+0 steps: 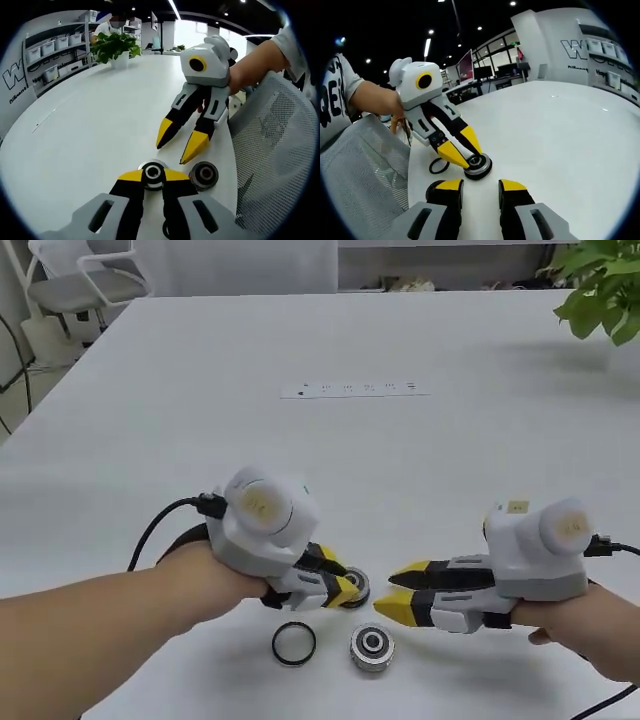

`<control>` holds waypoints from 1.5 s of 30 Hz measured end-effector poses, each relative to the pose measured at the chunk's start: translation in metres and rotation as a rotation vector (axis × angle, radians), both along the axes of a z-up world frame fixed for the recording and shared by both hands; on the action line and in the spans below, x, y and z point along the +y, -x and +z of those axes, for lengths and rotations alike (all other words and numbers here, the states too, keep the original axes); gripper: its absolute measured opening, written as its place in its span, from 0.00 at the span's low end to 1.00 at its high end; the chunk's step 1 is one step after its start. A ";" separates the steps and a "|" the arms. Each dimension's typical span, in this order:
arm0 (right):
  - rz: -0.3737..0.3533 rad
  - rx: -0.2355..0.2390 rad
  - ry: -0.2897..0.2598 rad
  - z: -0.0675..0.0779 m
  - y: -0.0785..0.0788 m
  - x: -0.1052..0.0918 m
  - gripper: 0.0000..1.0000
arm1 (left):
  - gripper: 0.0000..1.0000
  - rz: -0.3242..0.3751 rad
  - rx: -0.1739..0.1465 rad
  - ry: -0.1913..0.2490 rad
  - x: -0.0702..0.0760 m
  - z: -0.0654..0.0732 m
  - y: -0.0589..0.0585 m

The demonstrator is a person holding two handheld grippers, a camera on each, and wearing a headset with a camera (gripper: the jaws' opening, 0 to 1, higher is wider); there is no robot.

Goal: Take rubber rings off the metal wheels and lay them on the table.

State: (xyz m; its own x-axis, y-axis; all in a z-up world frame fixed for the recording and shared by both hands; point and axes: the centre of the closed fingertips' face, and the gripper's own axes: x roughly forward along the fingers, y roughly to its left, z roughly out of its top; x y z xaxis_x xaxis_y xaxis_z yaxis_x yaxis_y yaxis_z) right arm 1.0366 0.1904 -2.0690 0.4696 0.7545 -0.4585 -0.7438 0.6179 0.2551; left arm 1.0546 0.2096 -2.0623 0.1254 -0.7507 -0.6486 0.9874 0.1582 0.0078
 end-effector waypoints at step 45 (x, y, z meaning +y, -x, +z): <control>0.073 -0.018 0.061 -0.001 -0.009 0.021 0.27 | 0.07 0.028 -0.023 -0.016 0.001 -0.001 0.000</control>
State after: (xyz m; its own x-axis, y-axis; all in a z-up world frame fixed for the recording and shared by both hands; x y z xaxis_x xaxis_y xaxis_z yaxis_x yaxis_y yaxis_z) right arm 1.0460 0.2119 -2.0696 0.4227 0.7583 -0.4962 -0.7917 0.5755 0.2051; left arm 1.0544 0.2102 -2.0629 0.1612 -0.7359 -0.6576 0.9820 0.1858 0.0328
